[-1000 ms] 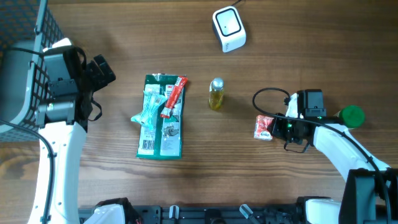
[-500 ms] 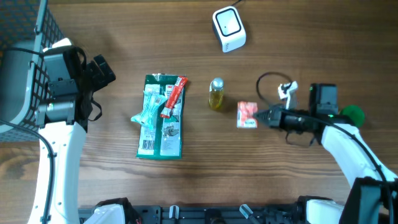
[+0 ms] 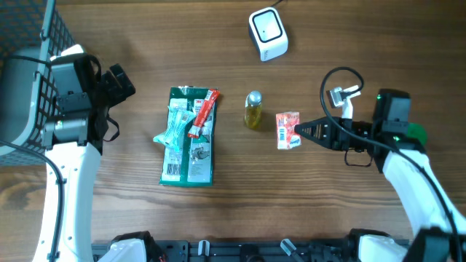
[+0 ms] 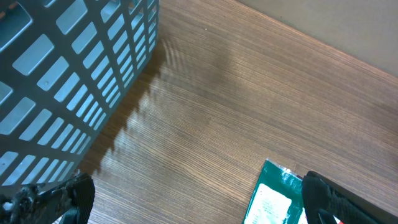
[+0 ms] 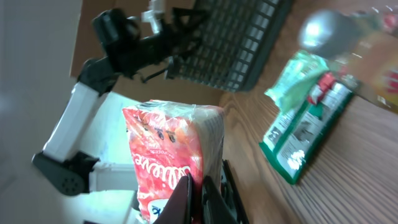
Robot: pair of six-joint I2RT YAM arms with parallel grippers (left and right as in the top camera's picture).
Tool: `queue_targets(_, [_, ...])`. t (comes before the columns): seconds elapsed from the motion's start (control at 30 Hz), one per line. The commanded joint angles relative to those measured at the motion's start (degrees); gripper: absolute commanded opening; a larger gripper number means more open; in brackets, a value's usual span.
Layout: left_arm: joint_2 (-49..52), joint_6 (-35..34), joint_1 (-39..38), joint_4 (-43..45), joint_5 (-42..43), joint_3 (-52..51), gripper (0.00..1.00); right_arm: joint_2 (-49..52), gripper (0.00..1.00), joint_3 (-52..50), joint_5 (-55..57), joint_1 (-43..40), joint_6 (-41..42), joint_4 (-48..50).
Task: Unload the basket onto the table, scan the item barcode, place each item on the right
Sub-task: 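Lift the orange tissue packet upright with the right gripper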
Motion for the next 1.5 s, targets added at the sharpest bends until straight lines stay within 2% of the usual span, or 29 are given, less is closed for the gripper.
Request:
queue_targets(0.0, [0.11,0.50,0.37,0.20,-0.52,0.44,1.00,-7.74,0.04,0.92,-3.67,-0.20,9.18,3.76])
queue_targets(0.23, [0.11,0.50,0.37,0.20,-0.52,0.44,1.00,-18.64,0.04,0.92,-3.63,-0.17,28.57,17.94])
queue_targets(0.4, [0.11,0.50,0.37,0.20,-0.52,0.44,1.00,-22.93,0.04,0.90,-3.65,-0.17,36.61,24.65])
queue_targets(1.07, [0.11,0.50,0.37,0.20,-0.52,0.44,1.00,-23.12,0.04,0.48,-3.32,-0.17,37.18,24.70])
queue_targets(1.47, [0.11,0.50,0.37,0.22,-0.52,0.44,1.00,-19.02,0.04,0.39,-3.26,-0.17,34.36,24.65])
